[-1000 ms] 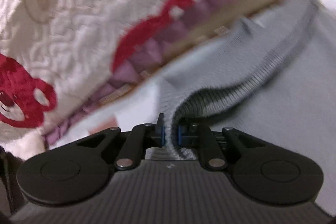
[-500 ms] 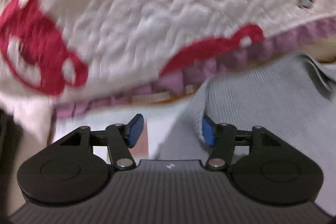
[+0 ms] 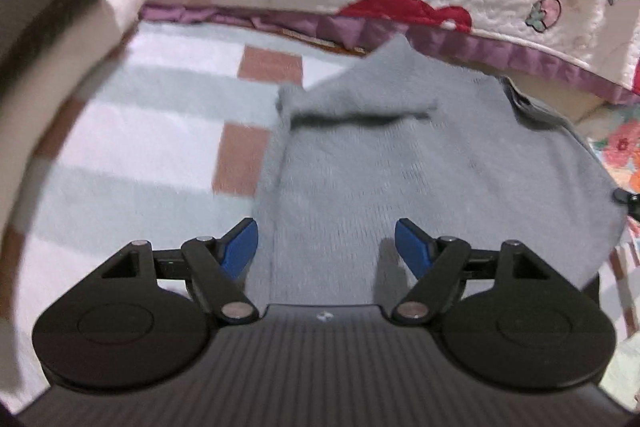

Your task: Fold clothes

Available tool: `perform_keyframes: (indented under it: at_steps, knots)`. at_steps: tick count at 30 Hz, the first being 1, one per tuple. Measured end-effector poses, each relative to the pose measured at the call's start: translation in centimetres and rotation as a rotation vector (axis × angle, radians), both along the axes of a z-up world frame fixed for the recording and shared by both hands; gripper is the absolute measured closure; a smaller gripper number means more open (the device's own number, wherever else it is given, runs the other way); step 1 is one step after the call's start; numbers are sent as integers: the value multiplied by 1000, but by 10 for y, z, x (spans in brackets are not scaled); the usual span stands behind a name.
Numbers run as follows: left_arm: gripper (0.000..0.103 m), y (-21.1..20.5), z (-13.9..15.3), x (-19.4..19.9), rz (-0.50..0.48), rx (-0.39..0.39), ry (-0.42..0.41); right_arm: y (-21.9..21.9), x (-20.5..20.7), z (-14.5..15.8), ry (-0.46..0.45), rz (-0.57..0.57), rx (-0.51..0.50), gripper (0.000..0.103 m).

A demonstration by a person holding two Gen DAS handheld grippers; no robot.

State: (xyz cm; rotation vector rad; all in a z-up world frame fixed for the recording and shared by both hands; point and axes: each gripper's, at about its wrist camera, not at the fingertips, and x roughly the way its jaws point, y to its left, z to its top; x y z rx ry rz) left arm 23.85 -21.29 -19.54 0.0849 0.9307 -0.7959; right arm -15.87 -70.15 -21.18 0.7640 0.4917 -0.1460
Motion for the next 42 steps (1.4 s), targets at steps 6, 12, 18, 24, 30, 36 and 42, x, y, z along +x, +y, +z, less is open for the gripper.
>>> perform_keyframes:
  at_steps: [6,12,18,24,30,36,42]
  knots:
    - [24,23,-14,-11,97,-8,-26,9,-8,-13,47,20,34,64]
    - [17,37,-24,-6,130,-76,-34,13,-5,-17,73,23,-21,63]
    - [80,21,-19,-16,-6,-160,9,27,2,4,-27,77,-114,94]
    - [80,25,-12,-25,-22,-220,25,36,0,9,9,95,-133,91]
    - [77,32,-11,-28,-48,-320,40,30,-4,-4,12,17,-97,75]
    - [77,25,-8,-40,-130,-349,-1,45,3,-3,35,20,-212,82]
    - [76,16,-8,-44,-148,-319,-11,78,9,16,50,114,-409,93]
